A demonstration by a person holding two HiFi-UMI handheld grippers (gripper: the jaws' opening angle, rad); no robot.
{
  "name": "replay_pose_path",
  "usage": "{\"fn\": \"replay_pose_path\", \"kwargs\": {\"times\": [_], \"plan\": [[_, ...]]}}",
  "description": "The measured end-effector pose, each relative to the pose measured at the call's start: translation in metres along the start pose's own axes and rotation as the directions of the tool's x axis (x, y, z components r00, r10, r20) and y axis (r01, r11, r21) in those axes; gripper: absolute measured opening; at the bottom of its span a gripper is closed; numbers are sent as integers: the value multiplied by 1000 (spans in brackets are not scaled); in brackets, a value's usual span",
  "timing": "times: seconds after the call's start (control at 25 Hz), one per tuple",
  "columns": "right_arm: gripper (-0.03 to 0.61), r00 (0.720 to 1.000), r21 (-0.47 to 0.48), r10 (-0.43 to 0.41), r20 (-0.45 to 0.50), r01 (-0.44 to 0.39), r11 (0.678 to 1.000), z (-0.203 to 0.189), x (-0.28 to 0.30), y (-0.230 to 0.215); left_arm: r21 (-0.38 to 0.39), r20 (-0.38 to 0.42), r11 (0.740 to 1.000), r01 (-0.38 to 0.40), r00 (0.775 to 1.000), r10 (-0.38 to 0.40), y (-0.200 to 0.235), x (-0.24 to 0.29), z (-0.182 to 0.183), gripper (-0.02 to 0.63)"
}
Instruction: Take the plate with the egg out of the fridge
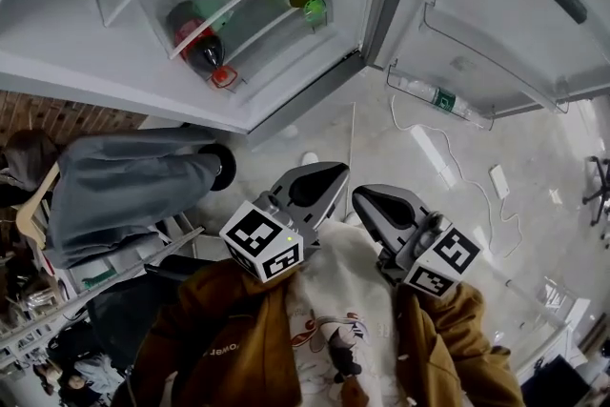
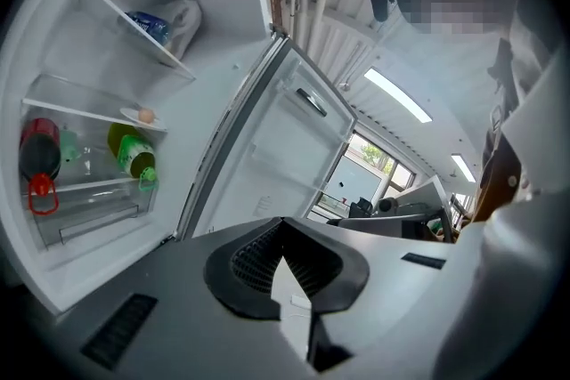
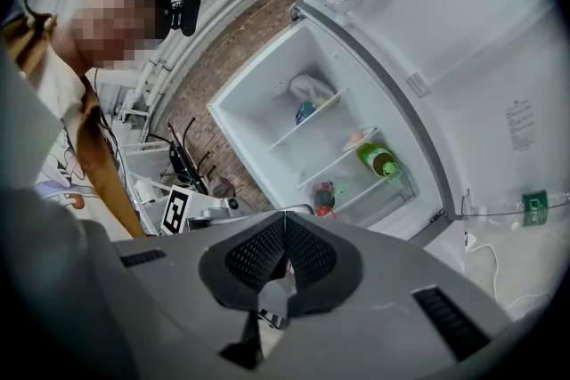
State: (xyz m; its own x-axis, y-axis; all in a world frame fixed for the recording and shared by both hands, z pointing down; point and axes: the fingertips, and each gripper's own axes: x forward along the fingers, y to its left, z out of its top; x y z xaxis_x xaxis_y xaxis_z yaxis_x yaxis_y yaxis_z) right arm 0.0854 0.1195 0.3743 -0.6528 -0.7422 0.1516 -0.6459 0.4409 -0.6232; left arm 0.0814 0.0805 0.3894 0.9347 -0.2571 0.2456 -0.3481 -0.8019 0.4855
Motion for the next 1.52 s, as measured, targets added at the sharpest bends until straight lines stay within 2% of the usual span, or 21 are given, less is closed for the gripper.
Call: {"fn": "replay_pose_path", "kwargs": {"times": [0.32, 0.64, 0.76, 0.92, 1.12, 1.52], "plan": [[6, 998, 5, -60, 14, 59, 998, 31, 56, -24, 5, 5, 999, 49, 999, -49, 57, 11, 37, 8], [6, 998, -19, -57, -3, 57, 998, 46, 125, -38, 13, -19, 996, 93, 996, -92, 111, 6, 57, 8], [6, 998, -15, -69, 11, 70, 997, 52, 147, -44, 4, -28, 996, 92, 995, -91, 130, 1, 60, 8], [6, 993, -28, -103, 52, 105, 994, 65, 168, -50, 12, 7, 998, 61, 998, -62, 153, -2, 70, 8], [6, 988, -34, -134, 76, 137, 990, 70, 176, -48, 11, 26, 1000, 26, 999, -26, 163, -9, 67, 8], [6, 975, 13, -180, 128, 179, 984, 93, 182, -58, 17, 67, 1000, -2, 998, 1, 175, -6, 85, 6]]}}
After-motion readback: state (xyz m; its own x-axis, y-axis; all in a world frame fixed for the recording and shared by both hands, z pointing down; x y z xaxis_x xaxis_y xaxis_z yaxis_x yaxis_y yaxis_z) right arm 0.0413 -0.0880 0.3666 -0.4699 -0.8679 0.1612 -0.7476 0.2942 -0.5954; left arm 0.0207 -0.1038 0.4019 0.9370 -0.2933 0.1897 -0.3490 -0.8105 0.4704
